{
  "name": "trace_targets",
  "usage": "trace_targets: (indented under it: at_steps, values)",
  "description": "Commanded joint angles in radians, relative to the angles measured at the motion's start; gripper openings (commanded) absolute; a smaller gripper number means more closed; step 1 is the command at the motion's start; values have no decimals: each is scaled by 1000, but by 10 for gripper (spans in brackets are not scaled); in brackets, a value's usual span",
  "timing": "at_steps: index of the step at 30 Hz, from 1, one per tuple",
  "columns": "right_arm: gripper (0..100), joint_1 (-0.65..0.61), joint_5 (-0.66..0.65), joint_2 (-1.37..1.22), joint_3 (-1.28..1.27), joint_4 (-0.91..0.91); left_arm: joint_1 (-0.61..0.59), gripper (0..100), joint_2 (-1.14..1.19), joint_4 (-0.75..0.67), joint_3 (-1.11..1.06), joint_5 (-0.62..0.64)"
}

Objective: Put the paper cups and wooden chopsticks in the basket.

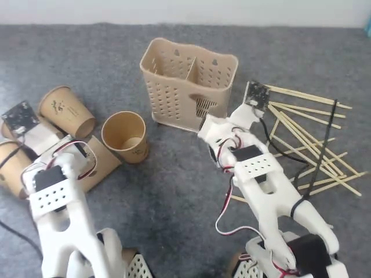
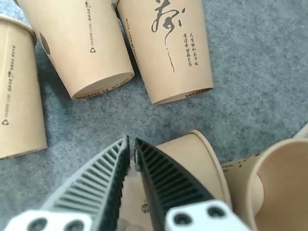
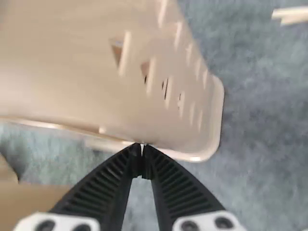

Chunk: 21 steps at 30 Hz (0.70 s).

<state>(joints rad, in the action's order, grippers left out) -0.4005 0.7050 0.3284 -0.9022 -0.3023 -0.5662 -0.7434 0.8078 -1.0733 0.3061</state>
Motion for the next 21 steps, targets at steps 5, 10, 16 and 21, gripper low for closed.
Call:
trace_targets:
  at_steps: [5,10,16,21]
  values:
    - [8,125,8,44,9,131,-5,13,0,-26,12,-12]
    - [8,128,8,45,-8,130,-5,13,0,-26,12,-12]
    - [8,84,8,54,-74,128,-5,13,0,-26,10,-12]
    - [8,76,15,54,-104,136,-5,13,0,-26,10,-12]
